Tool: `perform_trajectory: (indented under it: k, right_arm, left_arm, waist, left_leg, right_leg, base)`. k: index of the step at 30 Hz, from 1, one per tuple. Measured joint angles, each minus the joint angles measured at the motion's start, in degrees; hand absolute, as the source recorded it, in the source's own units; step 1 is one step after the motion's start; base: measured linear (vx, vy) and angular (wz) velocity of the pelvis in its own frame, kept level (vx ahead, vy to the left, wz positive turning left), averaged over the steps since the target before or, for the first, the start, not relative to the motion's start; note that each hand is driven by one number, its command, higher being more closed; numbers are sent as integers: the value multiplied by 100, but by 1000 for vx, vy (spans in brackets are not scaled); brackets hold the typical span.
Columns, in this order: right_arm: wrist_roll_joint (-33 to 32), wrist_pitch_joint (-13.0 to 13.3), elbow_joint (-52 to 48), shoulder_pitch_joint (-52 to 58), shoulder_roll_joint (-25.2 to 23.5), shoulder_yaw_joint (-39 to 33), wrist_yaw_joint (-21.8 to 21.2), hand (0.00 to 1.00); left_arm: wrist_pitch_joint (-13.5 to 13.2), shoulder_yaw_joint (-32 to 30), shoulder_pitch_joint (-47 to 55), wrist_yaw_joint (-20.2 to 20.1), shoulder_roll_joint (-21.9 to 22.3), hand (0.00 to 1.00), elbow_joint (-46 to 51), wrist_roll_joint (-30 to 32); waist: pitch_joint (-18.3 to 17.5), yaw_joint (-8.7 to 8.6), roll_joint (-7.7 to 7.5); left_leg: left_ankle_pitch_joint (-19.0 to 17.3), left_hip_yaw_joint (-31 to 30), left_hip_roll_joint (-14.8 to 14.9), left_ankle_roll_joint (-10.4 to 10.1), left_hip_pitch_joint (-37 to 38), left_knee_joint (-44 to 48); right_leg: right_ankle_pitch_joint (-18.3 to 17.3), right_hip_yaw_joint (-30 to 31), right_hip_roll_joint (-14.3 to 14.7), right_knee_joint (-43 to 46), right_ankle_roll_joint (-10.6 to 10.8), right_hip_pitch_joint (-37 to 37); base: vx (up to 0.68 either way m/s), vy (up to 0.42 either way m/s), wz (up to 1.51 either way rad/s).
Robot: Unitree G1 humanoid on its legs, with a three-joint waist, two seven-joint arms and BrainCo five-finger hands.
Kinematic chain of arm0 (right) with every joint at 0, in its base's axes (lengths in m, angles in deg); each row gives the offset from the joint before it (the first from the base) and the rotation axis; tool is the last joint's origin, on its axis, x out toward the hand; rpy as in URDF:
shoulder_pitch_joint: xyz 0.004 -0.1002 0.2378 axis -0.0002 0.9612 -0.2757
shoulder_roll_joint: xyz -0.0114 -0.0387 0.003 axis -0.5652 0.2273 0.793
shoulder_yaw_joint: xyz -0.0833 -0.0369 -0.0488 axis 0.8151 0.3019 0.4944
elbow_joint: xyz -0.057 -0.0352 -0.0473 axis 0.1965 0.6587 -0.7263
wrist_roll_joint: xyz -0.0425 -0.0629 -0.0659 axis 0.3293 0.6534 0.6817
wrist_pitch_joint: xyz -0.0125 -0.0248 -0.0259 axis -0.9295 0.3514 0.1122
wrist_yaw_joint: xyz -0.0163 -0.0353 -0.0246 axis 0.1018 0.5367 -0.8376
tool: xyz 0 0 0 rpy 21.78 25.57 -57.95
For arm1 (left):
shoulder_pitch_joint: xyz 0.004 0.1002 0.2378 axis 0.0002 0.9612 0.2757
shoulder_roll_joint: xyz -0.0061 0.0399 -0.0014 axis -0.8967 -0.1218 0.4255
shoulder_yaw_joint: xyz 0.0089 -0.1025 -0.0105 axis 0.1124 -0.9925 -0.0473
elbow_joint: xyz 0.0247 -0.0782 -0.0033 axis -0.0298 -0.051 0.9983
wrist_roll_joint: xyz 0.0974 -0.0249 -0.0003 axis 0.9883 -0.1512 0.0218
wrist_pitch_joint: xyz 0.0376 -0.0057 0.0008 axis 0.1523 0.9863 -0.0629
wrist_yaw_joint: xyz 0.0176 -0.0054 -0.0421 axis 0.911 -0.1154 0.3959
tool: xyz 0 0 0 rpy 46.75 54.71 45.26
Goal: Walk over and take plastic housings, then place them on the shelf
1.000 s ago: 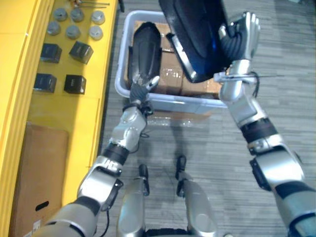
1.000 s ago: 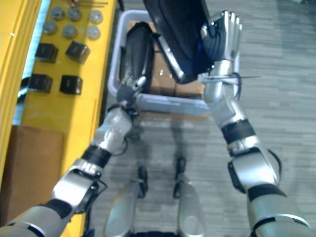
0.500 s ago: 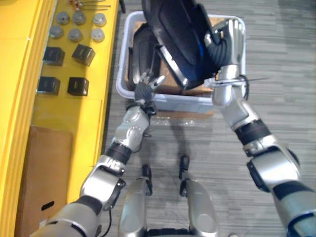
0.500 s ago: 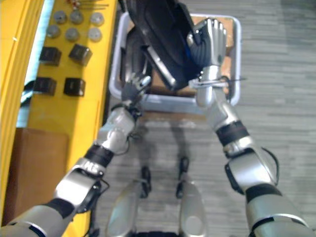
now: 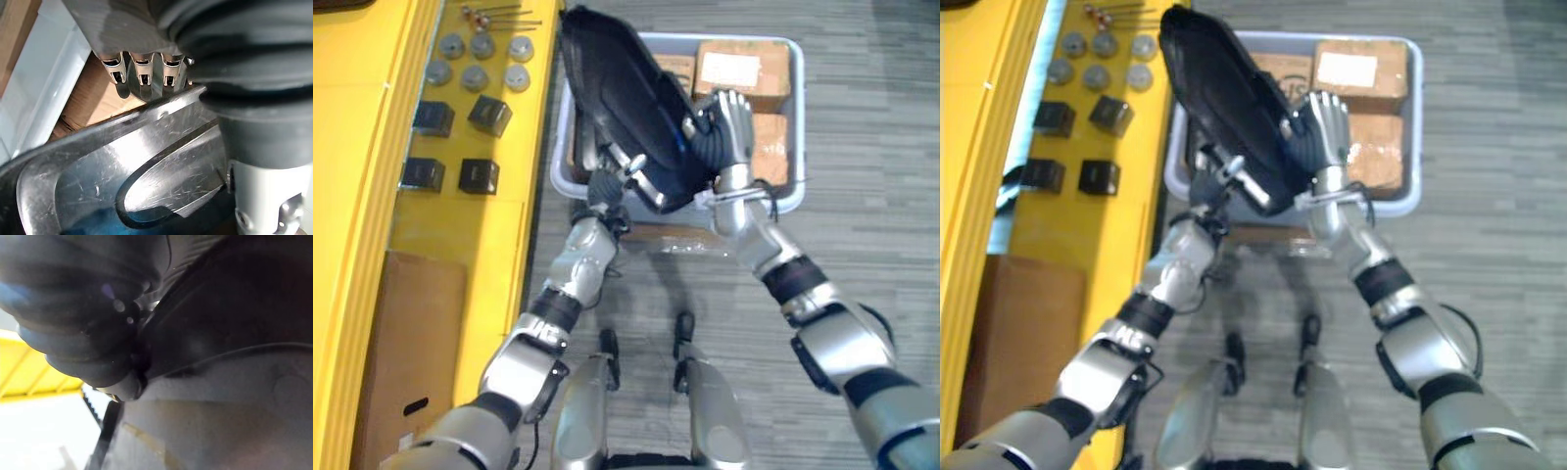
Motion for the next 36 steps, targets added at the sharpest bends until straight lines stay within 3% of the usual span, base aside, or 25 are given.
perform_trajectory:
  k: [3, 4, 10, 17, 23, 24, 26, 29, 33, 36]
  right_arm:
    - [-9, 32, -167, 184, -100, 9, 7, 100]
    - [-9, 32, -276, 276, -118, 15, 8, 100]
    - [-77, 39, -812, 706, -220, 97, 118, 100]
    - [-222, 113, -1402, 1381, -443, -20, 301, 100]
    - [-217, 257, -2217, 1903, -530, -39, 386, 100]
    - [-212, 257, -2355, 2054, -540, -51, 386, 0]
    - [-207, 281, -2547, 2272, -539, -59, 385, 0]
    - [-208, 606, -2742, 2626, -546, -59, 368, 0]
    - [-210, 907, -2763, 3424, -658, 42, 366, 0]
    - [-250, 1023, -3049, 3948, -674, 97, 216, 0]
  left_arm:
    - [9, 114, 145, 57, 98, 0, 0, 8]
    - [12, 114, 203, 83, 100, 100, 0, 11]
    - [-6, 147, 297, 462, 114, 100, 31, 46]
    - [-716, 157, 590, 488, 125, 100, 363, -47]
    - [-1090, 211, 981, 433, 49, 100, 992, -248]
    - [-1092, 271, 1097, 395, -31, 100, 1136, -248]
    - [-1091, 378, 1202, 307, -166, 100, 1274, -243]
    - [-1090, 377, 1359, 81, -320, 100, 1498, -240]
    - [-1087, 367, 2056, 65, -391, 100, 1954, -111]
    - [-1080, 354, 2623, 115, -369, 100, 2286, 369]
  waist:
    - [-49, 10, 83]
    - [-59, 14, 100]
    - [-72, 5, 121]
    - [-72, -94, 120]
    - [-76, -101, 111]
    - [-77, -101, 110]
    - [-89, -103, 91]
    - [-116, -115, 53]
    - [-424, -99, -113]
    - [-606, -81, -245]
  left_leg:
    - [-1, -7, -4, -1, 82, -32]
    - [-1, -12, -4, -1, 127, -55]
    - [0, 13, -10, -5, 181, -112]
    - [1, 40, -14, -8, 419, -238]
    - [34, 59, -27, -47, 815, -499]
    - [39, 62, -31, -51, 924, -556]
    - [41, 66, -34, -55, 1061, -632]
    - [46, 74, -45, -61, 1218, -744]
    - [47, 68, -48, -67, 1439, -935]
    - [46, 11, -63, -70, 1617, -1049]
  right_leg:
    - [0, -6, 0, -46, 0, 92]
    - [0, -8, 3, -76, 0, 151]
    - [0, 1, 3, -129, 1, 184]
    - [18, 23, 10, -224, 9, 392]
    - [21, 13, 23, -436, 13, 763]
    - [21, 9, 26, -485, 14, 871]
    - [24, 2, 33, -557, 18, 1000]
    - [31, -11, 38, -694, 30, 1170]
    - [53, -53, 69, -949, 49, 1437]
    - [53, -149, 78, -1110, 49, 1671]
  base:
    - [5, 7, 1]
    - [0, 0, 0]
    - [-1, 3, -1]
    - [5, 3, 0]
    - [11, 4, -1]
    - [36, 11, 2]
    - [16, 5, 0]
    - [0, 0, 0]
    - [61, 8, 3]
    - [73, 13, 11]
